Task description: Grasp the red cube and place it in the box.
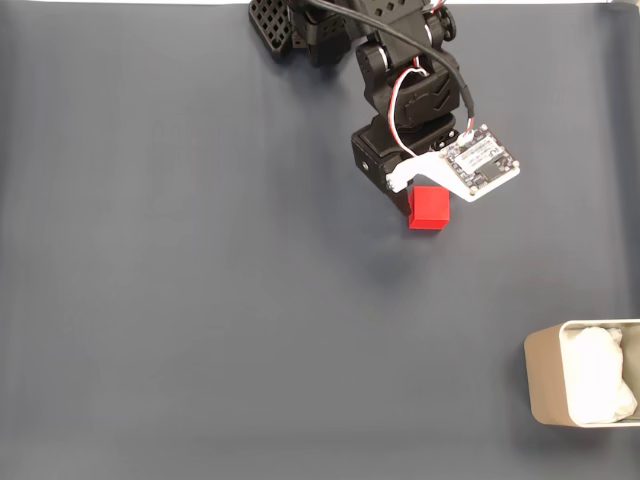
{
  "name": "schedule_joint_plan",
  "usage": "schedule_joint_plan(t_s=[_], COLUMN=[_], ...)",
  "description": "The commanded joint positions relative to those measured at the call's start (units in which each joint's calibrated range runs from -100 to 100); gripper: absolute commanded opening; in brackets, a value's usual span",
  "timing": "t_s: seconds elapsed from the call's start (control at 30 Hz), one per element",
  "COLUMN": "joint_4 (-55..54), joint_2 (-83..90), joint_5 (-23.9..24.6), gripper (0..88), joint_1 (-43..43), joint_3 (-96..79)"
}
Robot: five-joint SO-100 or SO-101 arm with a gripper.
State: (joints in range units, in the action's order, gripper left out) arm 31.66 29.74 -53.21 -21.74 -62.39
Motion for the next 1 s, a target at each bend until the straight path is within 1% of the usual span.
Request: schedule_joint_plan(t_s=[0.0,0.57,0.97], joint_4=[-1.66,-5.35,-5.84], joint_2=[-0.8,-5.57,-6.78], joint_5=[0.34,0.2,1.47], gripper=[30.3,30.6,30.7], joint_1=[0.64,0.0,-2.13], joint_3=[0.62,0.8,2.81])
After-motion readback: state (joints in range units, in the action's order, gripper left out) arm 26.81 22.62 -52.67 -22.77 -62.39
